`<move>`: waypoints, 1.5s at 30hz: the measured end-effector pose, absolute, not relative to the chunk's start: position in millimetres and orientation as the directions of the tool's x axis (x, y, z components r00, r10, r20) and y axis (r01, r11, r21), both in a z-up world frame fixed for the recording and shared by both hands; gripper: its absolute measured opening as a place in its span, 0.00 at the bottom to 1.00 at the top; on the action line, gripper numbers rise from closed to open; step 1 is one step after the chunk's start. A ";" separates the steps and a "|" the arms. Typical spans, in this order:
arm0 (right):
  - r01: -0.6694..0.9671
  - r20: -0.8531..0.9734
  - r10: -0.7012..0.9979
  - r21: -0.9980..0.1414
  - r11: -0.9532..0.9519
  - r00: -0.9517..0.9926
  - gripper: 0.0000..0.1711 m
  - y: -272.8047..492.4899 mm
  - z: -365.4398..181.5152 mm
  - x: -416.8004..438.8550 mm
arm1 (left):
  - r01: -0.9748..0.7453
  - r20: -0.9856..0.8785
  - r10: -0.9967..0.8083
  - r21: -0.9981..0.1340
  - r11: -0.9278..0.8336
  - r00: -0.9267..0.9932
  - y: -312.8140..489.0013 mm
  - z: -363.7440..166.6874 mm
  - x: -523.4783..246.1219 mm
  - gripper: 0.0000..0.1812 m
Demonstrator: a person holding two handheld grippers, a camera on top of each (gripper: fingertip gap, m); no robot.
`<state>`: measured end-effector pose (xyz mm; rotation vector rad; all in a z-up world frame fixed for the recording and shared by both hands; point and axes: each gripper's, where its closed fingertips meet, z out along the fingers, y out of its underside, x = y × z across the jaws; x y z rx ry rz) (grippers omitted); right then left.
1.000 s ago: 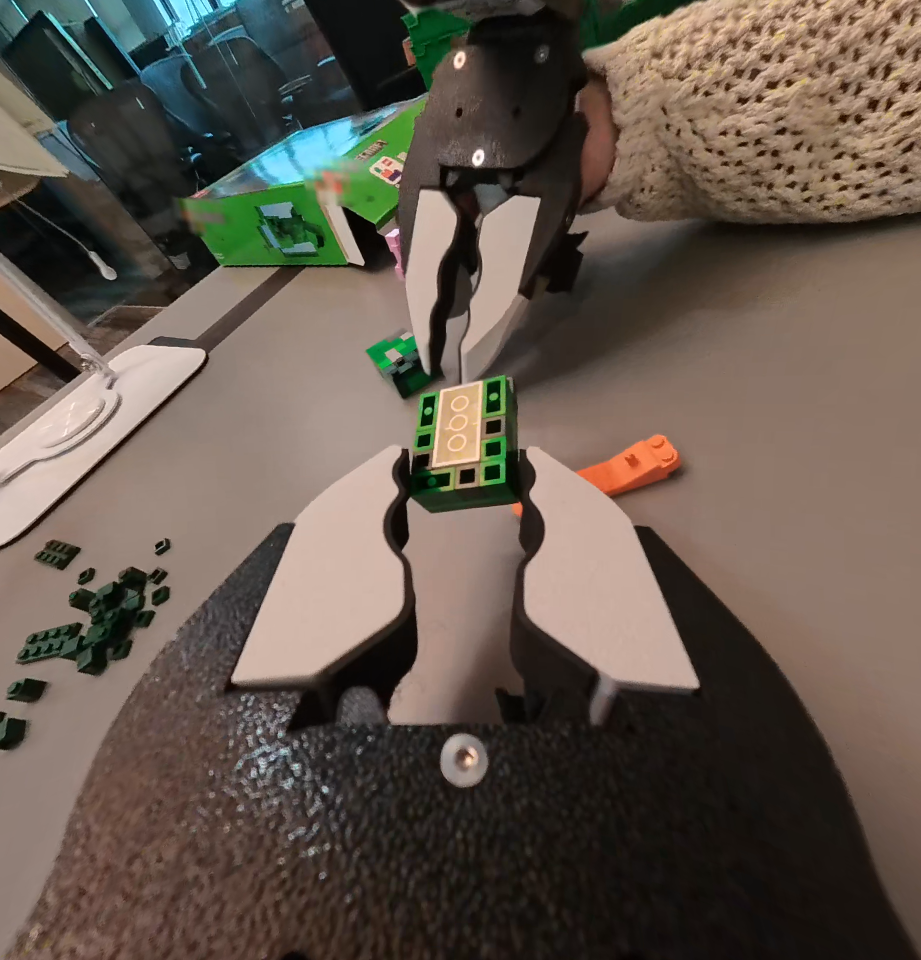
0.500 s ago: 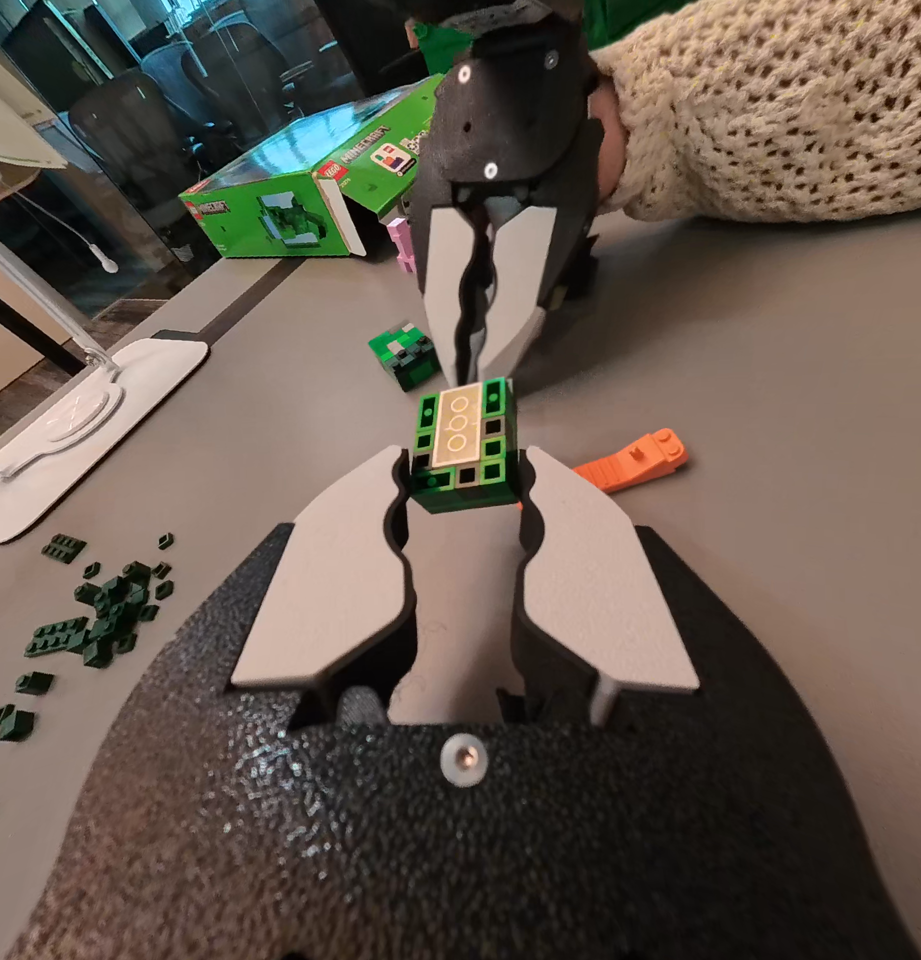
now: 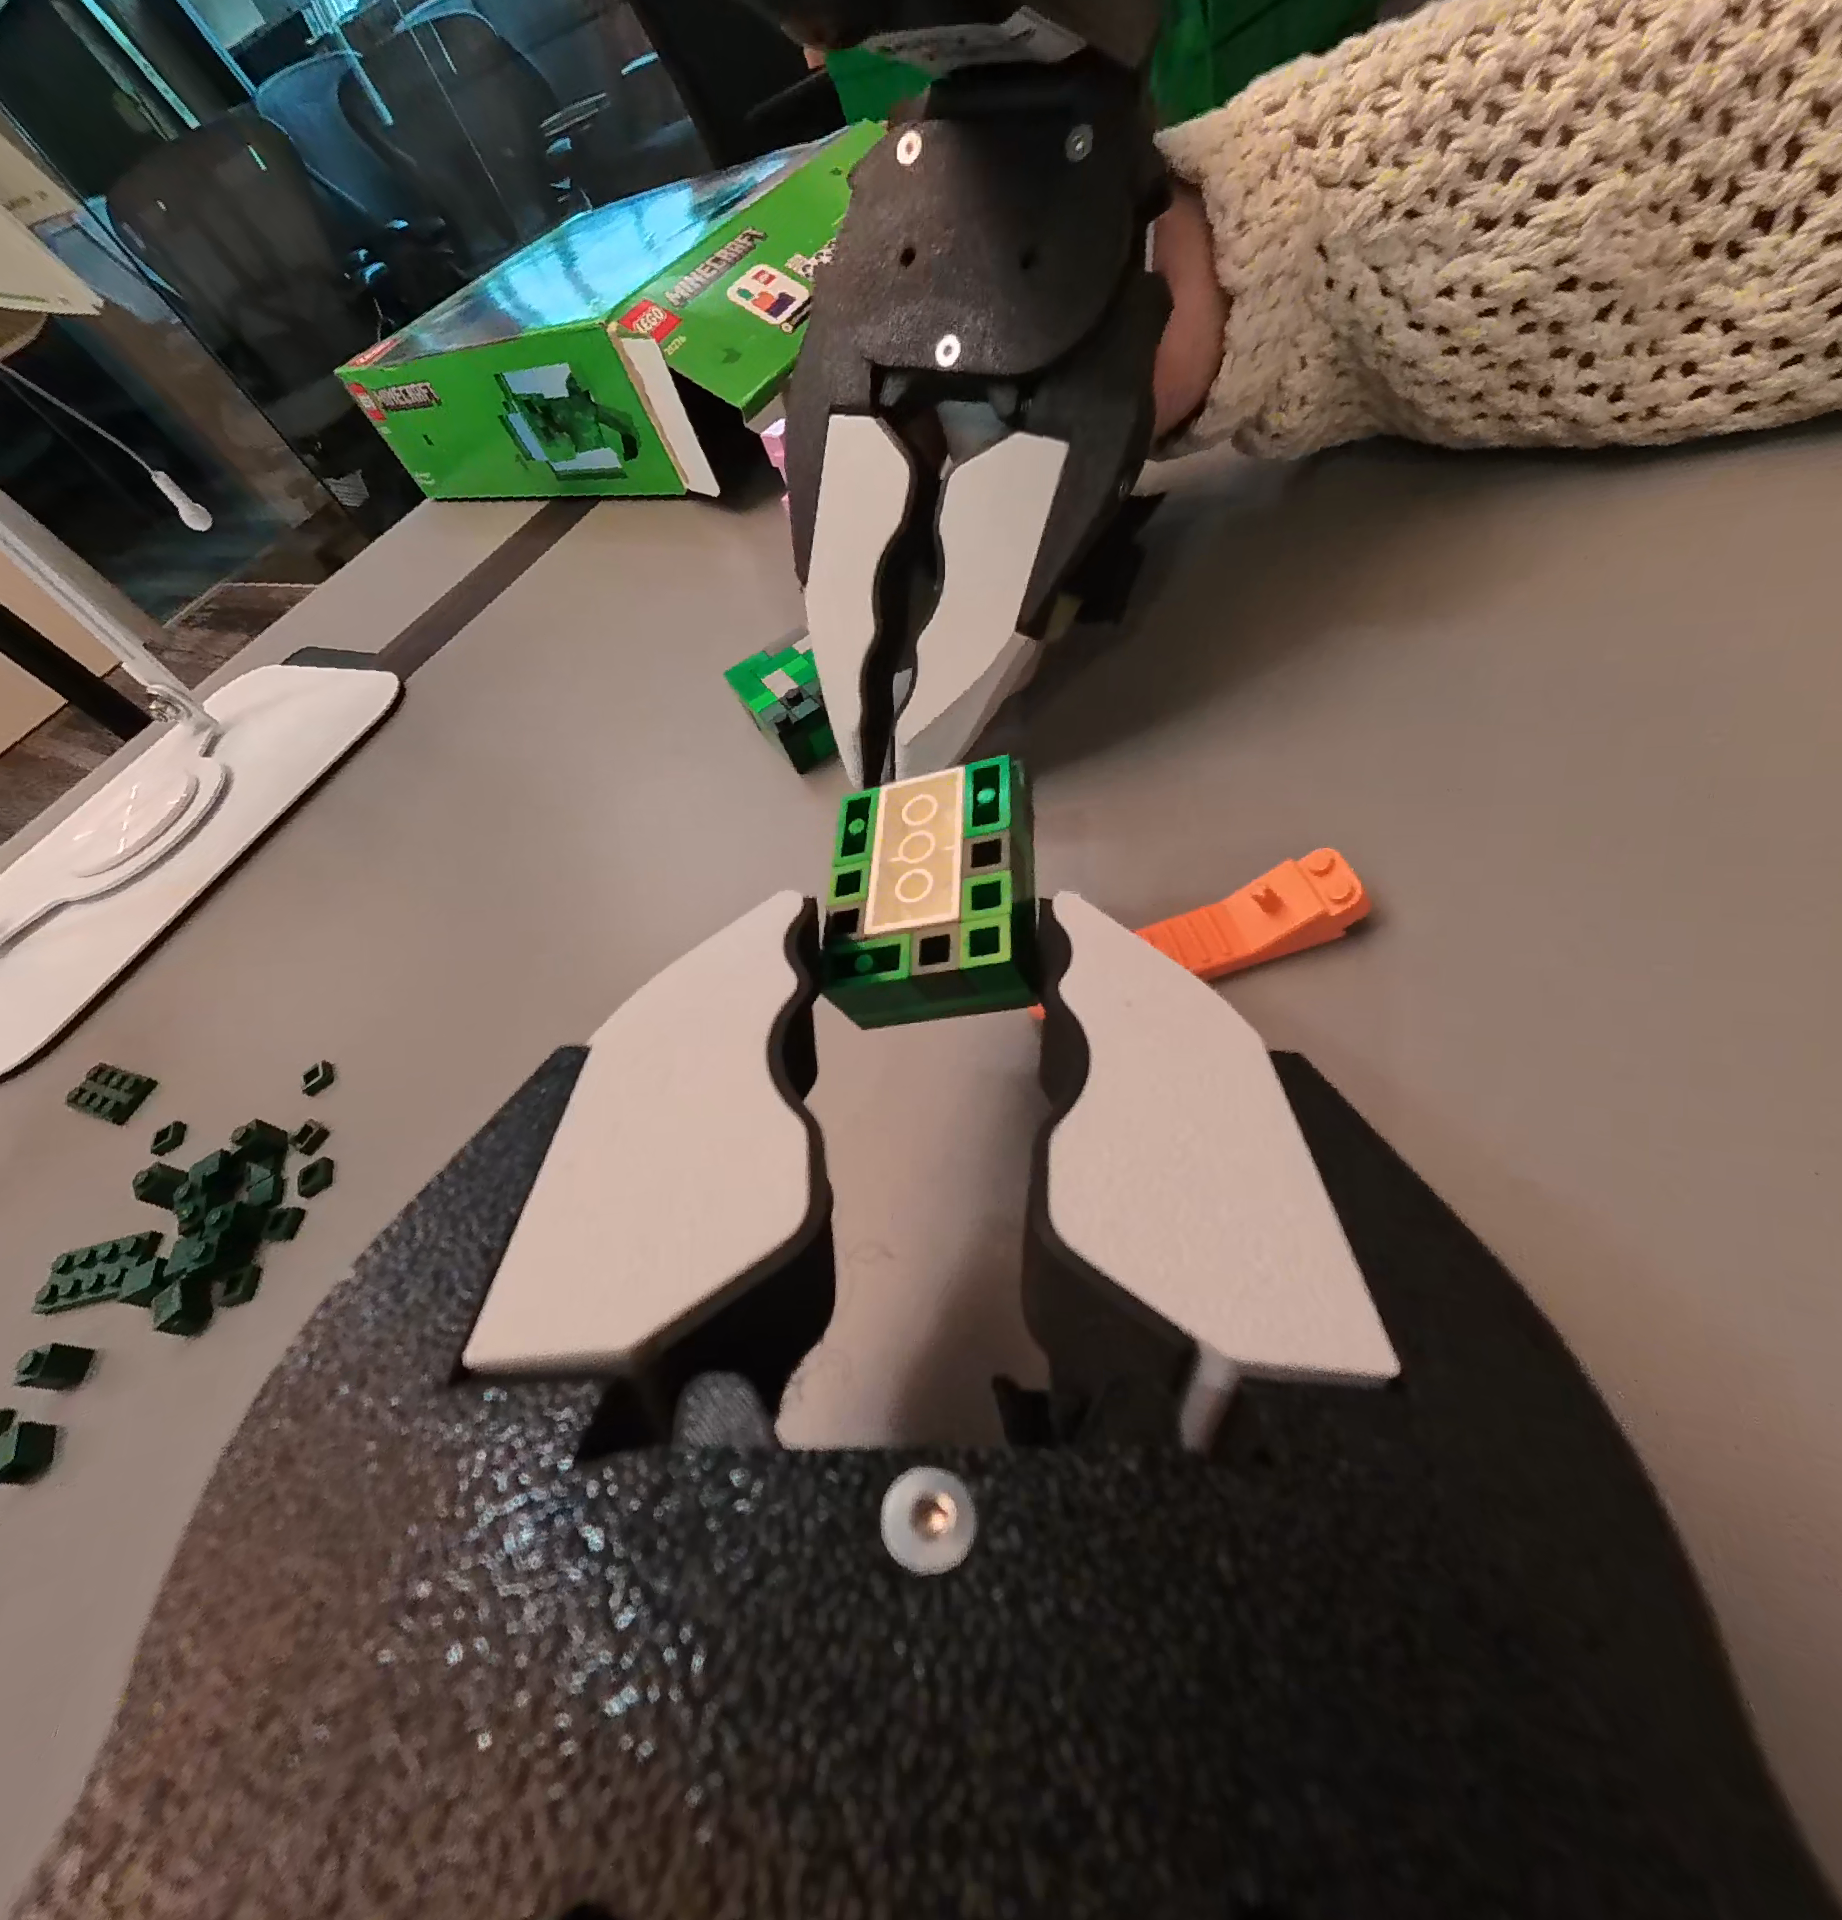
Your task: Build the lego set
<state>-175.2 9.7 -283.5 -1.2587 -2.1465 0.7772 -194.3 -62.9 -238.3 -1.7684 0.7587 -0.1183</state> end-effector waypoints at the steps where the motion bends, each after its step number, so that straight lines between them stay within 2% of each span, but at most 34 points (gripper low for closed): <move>1: 0.585 0.165 0.886 -0.697 0.416 -0.433 0.05 9.4 -283.5 -175.1 | -0.431 -0.295 -0.544 -0.891 -0.140 0.786 -62.8 -238.4 -194.1 0.22; 12: 0.456 0.323 0.734 -0.616 0.643 -0.598 0.05 -44.9 -261.3 -170.3 | -0.445 -0.306 -0.513 -0.879 -0.171 0.802 -58.9 -241.6 -198.4 0.22; 26: 0.425 0.358 0.710 -0.609 0.669 -0.606 0.04 -56.7 -251.0 -164.3 | -0.494 -0.333 -0.535 -0.848 -0.190 0.776 -60.2 -249.9 -194.9 0.22; 31: 0.453 0.364 0.691 -0.552 0.700 -0.624 0.04 -52.5 -246.8 -158.8 | -0.516 -0.319 -0.571 -0.827 -0.223 0.757 -63.8 -257.6 -190.3 0.22; 40: 0.511 0.200 0.604 -0.370 0.776 -0.772 0.05 -68.3 -263.4 -148.4 | -0.586 -0.317 -0.646 -0.770 -0.252 0.694 -73.2 -273.3 -180.7 0.22; 45: 0.516 0.172 0.574 -0.290 0.806 -0.801 0.05 -69.6 -267.9 -149.8 | -0.585 -0.295 -0.664 -0.767 -0.264 0.686 -76.1 -275.5 -179.3 0.22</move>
